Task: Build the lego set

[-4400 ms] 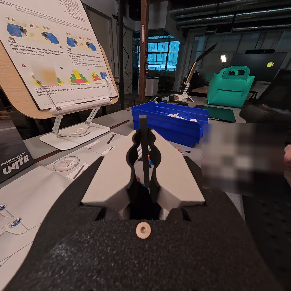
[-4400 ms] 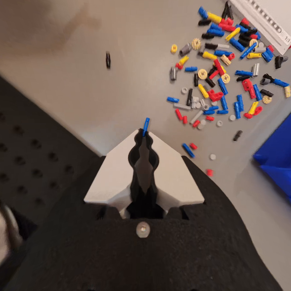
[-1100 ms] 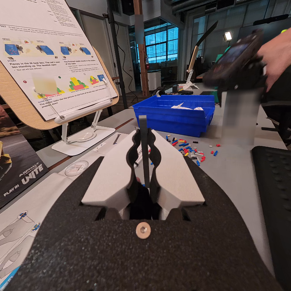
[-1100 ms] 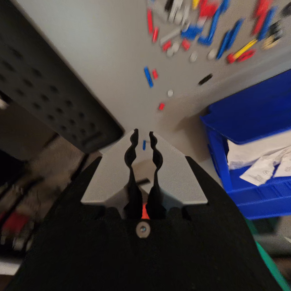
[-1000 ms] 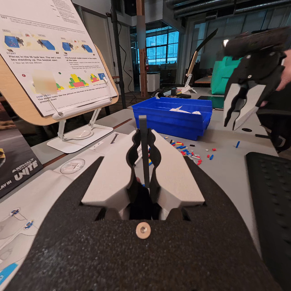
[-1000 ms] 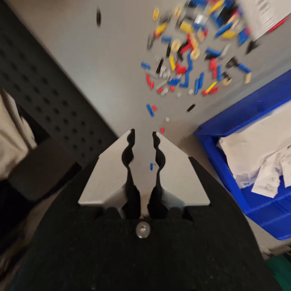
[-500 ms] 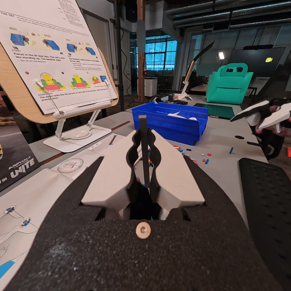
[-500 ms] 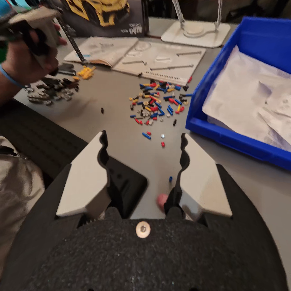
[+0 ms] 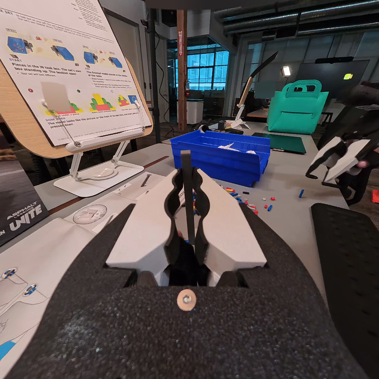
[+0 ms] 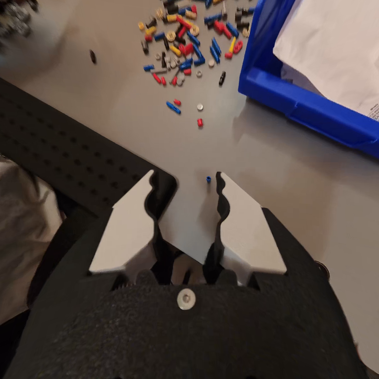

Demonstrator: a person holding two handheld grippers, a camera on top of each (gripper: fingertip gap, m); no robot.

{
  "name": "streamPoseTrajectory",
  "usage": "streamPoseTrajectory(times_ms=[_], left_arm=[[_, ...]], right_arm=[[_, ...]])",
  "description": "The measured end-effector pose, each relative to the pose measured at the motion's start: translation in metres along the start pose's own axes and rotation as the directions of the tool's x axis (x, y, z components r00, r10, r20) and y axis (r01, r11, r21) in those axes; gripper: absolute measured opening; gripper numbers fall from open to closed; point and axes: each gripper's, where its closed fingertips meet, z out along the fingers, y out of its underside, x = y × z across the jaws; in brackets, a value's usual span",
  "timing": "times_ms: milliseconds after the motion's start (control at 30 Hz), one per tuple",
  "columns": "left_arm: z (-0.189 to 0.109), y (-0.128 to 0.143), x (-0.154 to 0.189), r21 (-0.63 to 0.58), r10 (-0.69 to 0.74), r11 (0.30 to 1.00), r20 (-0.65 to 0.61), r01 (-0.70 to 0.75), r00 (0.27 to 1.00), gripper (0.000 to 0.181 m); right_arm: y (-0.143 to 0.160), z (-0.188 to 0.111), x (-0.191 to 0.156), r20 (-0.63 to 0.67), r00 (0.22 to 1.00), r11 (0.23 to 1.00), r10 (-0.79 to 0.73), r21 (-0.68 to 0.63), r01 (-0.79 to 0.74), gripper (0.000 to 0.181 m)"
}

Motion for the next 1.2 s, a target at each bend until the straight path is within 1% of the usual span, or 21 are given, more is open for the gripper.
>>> streamPoseTrajectory(times_ms=[33, 100, 200, 300, 367, 633, 1200], left_arm=[[0.001, 0.001, 0.001, -0.002, -0.003, 1.000, -0.004, 0.003, 1.000, 0.006], [0.001, 0.002, 0.002, -0.006, 0.003, 1.000, -0.007, -0.003, 1.000, 0.007], [0.002, 0.003, 0.003, -0.015, 0.029, 0.999, -0.002, -0.029, 1.000, 0.006], [0.002, 0.003, 0.004, -0.017, 0.037, 0.999, -0.002, -0.037, 0.999, 0.006], [0.002, 0.003, 0.005, -0.015, 0.034, 0.999, -0.004, -0.034, 0.999, 0.006], [0.002, 0.002, 0.007, -0.014, 0.031, 0.999, -0.012, -0.031, 0.999, 0.007], [0.002, 0.002, 0.011, -0.016, 0.047, 0.999, -0.015, -0.048, 0.999, 0.007]], right_arm=[[0.002, 0.001, 0.003, -0.018, 1.000, 1.000, -0.008, -0.020, 0.008, 0.051], [0.002, 0.002, 0.007, -0.032, 0.999, 0.999, -0.023, -0.036, 0.021, 0.036], [0.000, 0.001, 0.013, -0.069, 0.996, 0.998, -0.058, -0.034, 0.056, 0.031], [0.005, 0.001, 0.018, -0.107, 0.986, 0.989, -0.130, -0.080, 0.122, 0.027], [0.006, 0.000, 0.017, -0.115, 0.981, 0.985, -0.156, -0.089, 0.146, 0.027], [0.008, -0.004, 0.014, -0.113, 0.983, 0.987, -0.141, -0.099, 0.131, 0.028], [0.011, -0.001, 0.015, -0.111, 0.985, 0.980, -0.136, -0.162, 0.117, 0.025]])
